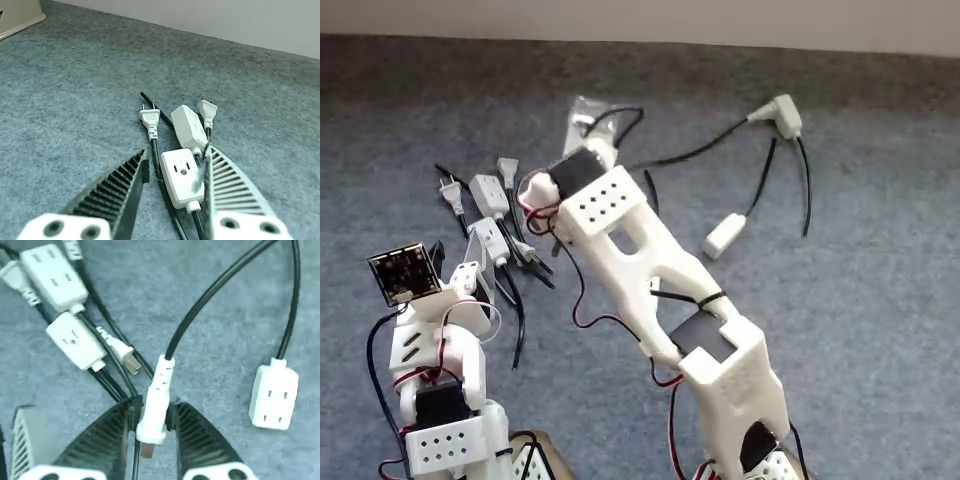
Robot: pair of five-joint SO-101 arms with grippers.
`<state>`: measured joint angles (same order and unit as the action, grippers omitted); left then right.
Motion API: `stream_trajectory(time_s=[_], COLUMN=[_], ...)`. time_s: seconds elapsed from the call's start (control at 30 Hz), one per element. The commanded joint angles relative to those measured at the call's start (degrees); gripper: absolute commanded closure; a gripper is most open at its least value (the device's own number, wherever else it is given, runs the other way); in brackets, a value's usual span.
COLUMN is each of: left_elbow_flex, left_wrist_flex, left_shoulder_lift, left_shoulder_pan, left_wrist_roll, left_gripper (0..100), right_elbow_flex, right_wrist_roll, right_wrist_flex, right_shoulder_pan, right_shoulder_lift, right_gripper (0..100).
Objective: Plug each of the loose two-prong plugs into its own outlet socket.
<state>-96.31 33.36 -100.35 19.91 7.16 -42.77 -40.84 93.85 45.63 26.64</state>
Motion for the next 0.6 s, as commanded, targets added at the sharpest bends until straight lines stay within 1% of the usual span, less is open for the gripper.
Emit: stream_trajectory(time_s=[0.0, 0.07, 0.17, 0.27, 0.4, 0.47, 0.57], left_elbow_flex=[-0.92, -0.92, -0.92, -0.92, -0.92, -0.92, -0.92], left_wrist_flex=[-0.18, -0.18, -0.18, -0.09, 0.09, 0.09, 0.09], left_shoulder_lift=[-0.57, -0.57, -0.57, -0.57, -0.57, -0.57, -0.57], left_shoulder_pan=[-0.66, -0.84, -1.01, -3.82, -5.76, -5.85, -5.85], left_wrist_roll=[-0.26, -0.26, -0.26, -0.53, -0.53, -0.53, -0.53], left_gripper=[81, 81, 81, 81, 81, 81, 81], right_elbow_flex=[-11.03, -15.34, -19.65, -21.85, -22.55, -22.46, -22.46], right_wrist_roll=[14.42, 21.36, 31.65, 39.12, 43.08, 44.4, 45.98], right_wrist_flex=[4.35, 6.9, 7.16, 7.25, 7.25, 7.25, 7.25], right_shoulder_pan=[-1.45, -2.51, -5.32, -9.19, -11.47, -11.3, -9.01], right_shoulder_lift=[-1.27, -1.27, -1.36, -1.45, -4.44, -7.78, -13.49], right_gripper=[97.4, 97.4, 97.4, 97.4, 97.5, 97.5, 97.5])
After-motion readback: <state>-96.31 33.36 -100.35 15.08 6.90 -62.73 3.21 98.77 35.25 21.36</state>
